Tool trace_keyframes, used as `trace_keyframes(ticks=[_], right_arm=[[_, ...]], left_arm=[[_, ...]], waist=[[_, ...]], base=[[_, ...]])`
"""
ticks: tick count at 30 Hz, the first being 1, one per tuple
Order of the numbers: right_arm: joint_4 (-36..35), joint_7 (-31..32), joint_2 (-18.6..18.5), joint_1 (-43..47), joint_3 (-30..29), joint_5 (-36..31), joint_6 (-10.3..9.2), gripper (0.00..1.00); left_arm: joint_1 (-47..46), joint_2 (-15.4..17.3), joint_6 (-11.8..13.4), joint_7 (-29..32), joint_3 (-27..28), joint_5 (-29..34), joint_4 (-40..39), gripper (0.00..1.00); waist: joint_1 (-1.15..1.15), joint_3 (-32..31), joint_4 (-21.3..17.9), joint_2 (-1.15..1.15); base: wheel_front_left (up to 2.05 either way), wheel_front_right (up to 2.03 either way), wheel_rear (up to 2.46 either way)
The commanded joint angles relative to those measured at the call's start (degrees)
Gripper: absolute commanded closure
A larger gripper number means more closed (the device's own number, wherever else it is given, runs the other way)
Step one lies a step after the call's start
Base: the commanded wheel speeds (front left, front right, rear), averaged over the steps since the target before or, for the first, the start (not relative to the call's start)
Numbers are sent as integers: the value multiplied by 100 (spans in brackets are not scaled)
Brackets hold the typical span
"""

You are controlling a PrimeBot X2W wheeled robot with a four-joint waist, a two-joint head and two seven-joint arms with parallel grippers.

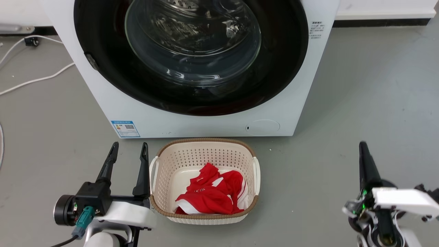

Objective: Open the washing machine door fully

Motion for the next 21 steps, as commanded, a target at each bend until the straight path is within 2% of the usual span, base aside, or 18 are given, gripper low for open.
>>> trace_keyframes(ticks=[1, 6, 7, 14, 21], right_arm=[[23, 75, -5, -169, -32, 349, 0, 100], [314, 456, -6, -813, -341, 1549, 0, 100], [571, 731, -131, -1292, -511, 2004, 0, 100], [1406, 1147, -743, -2692, -524, 2411, 0, 100], [2422, 1487, -1440, -4258, -44, 2356, 0, 100]], left_arm=[[-61, -2, -28, -14, 9, -36, -22, 0], [-192, -8, -41, -14, 26, -41, -107, 0], [-306, -8, -67, -14, 33, -28, -176, 0], [-573, -14, -113, -14, 25, -81, -309, 0], [-822, -23, -147, -14, -38, -131, -466, 0]], waist=[[0, 59, -2, 0], [0, 311, 23, 0], [0, 513, 40, 0], [0, 982, 131, 0], [0, 1384, 272, 0]], base=[[0, 0, 0], [0, 0, 0], [0, 0, 0], [0, 0, 0], [0, 0, 0]])
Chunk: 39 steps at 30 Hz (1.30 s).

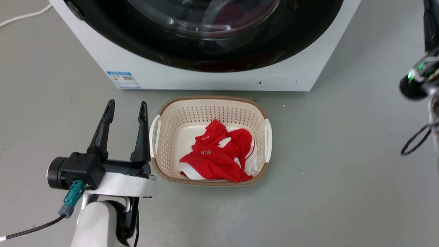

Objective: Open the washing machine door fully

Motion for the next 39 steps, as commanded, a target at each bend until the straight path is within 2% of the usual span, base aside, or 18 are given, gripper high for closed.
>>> trace_keyframes(ticks=[1, 8, 20, 30, 39], right_arm=[[163, 86, -86, -283, 126, -51, 0, 100], [1100, 637, -347, -1622, 885, -309, 0, 100], [2225, 1132, -72, -2986, 1783, -814, 0, 100], [2473, 1514, 70, -3352, 2010, -865, 0, 100], [2172, 2304, 2, -3112, 2075, -679, 0, 100]], left_arm=[[-92, -5, -11, -14, -26, -5, -43, 0], [-264, -9, -29, -14, -96, -44, -159, 0], [-521, -15, -45, -14, -167, -62, -205, 0], [-672, -20, -50, -14, -215, -13, -232, 0], [-704, -27, -51, -14, -228, -43, -185, 0]], waist=[[-1, 142, 77, 0], [-1, 450, 178, 0], [-1, 846, 241, 0], [-1, 1081, 309, 0], [-1, 1096, 282, 0]], base=[[0, 0, 0], [0, 0, 0], [0, 0, 0], [0, 0, 0], [0, 0, 0]])
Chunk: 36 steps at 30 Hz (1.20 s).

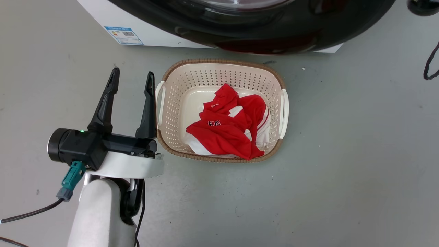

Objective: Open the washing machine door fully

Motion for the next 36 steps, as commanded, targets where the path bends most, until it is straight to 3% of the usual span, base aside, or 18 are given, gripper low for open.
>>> trace_keyframes(ticks=[1, 17, 36], right_arm=[[-98, 178, 53, 186, 50, 65, 0, 100], [-971, 1534, 81, 1469, 309, 608, 0, 100], [-2415, 2014, 391, 3430, 892, 1233, 0, 100]], left_arm=[[-78, -10, -12, -14, -8, 3, 13, 0], [216, -12, 6, -14, 16, 32, 220, 0], [880, -11, 83, -14, -96, 110, 490, 0]], waist=[[-1, -23, -17, 0], [-1, -723, -198, 0], [-1, -1840, -342, 0]], base=[[0, 0, 0], [0, 0, 0], [0, 0, 0]])
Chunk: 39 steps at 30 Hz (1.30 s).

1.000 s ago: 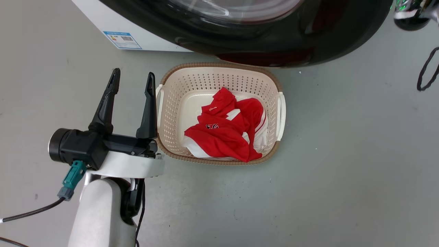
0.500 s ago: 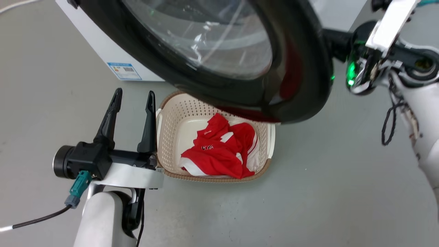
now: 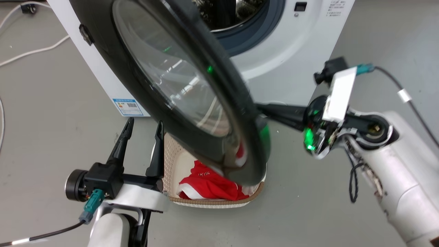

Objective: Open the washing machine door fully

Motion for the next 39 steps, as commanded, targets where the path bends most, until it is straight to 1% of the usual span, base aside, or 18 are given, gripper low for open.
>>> trace_keyframes(ticks=[1, 7, 13, 17, 21, 27, 30, 39], right_arm=[[-96, 17, 71, 164, 69, 55, 0, 100], [-440, -28, 149, 561, 374, 203, 0, 100], [-651, -292, 251, 734, 570, 316, 0, 100], [-707, -538, 265, 785, 600, 339, 0, 100], [-787, -953, 207, 902, 470, 297, 0, 100], [-1156, -2017, 133, 1296, -156, 149, 0, 100], [-1436, -2466, 25, 1574, -547, 65, 0, 100], [-2520, -3427, -250, 2710, -1632, -170, 0, 100]], left_arm=[[77, -5, 9, -14, -3, 25, 15, 0], [207, -5, 49, -14, -91, 2, 36, 0], [248, -5, 67, -14, -144, -12, 41, 0], [237, -5, 65, -14, -180, -26, 59, 0], [267, -5, 69, -14, -215, -32, 65, 0], [320, -4, 84, -14, -230, -29, 80, 0], [338, -6, 89, -14, -234, -29, 103, 0], [378, -5, 95, -14, -156, 1, 112, 0]], waist=[[0, -86, 0, 0], [0, -223, 46, 0], [0, -234, 104, 0], [0, -237, 133, 0], [0, -261, 133, 0], [0, -328, 94, 0], [0, -363, 76, 0], [0, -425, 9, 0]], base=[[0, 0, 0], [0, 0, 0], [0, 0, 0], [0, 0, 0], [0, 0, 0], [0, 0, 0], [0, 0, 0], [0, 0, 0]])
